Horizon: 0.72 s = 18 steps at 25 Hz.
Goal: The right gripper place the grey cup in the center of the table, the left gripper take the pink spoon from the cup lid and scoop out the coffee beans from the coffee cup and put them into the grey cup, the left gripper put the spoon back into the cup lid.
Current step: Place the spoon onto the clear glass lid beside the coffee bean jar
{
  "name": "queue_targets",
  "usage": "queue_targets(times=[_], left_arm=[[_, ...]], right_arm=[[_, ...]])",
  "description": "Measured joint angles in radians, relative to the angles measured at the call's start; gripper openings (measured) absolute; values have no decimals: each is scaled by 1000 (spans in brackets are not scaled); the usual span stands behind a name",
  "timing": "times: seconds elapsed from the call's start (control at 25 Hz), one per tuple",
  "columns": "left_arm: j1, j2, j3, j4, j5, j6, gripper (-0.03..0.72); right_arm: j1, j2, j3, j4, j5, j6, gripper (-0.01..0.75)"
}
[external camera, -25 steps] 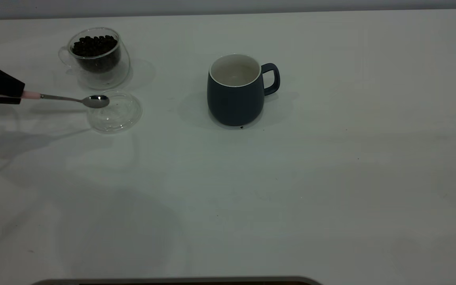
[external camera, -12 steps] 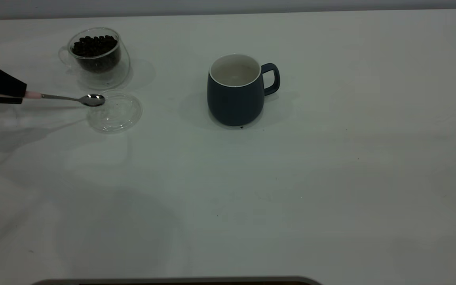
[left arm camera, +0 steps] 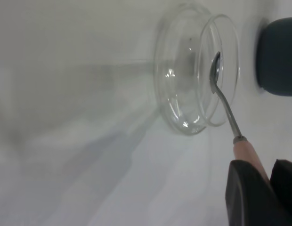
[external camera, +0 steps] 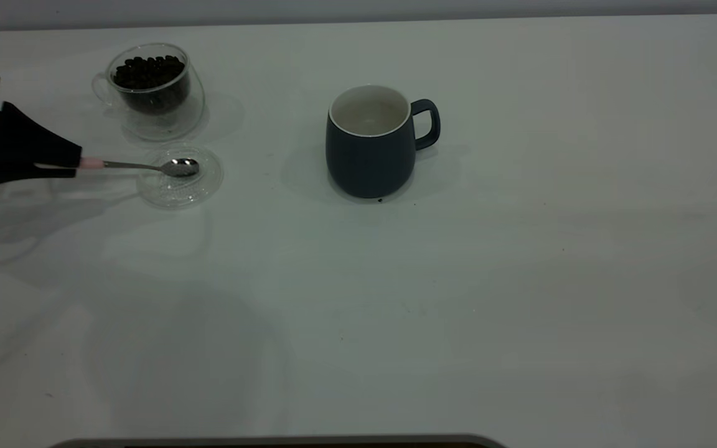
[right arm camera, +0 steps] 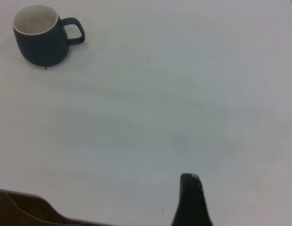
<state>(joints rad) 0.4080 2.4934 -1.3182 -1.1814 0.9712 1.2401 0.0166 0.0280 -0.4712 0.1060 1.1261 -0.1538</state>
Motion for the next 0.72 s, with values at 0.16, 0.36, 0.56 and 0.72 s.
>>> queue_targets(times=[0.16,0.36,0.56,0.72], left_arm=[[-8,5,0,-9,-13,3,121],[-21,12,0,-35,-22,9,121],[-34,40,0,-59,-23,11,121],[-38,48,0,-64,-18,12,121]], right_arm=[[0,0,0,0,0,1,588],[0,0,0,0,0,1,588],[0,0,0,0,0,1,588],[0,0,0,0,0,1,588]])
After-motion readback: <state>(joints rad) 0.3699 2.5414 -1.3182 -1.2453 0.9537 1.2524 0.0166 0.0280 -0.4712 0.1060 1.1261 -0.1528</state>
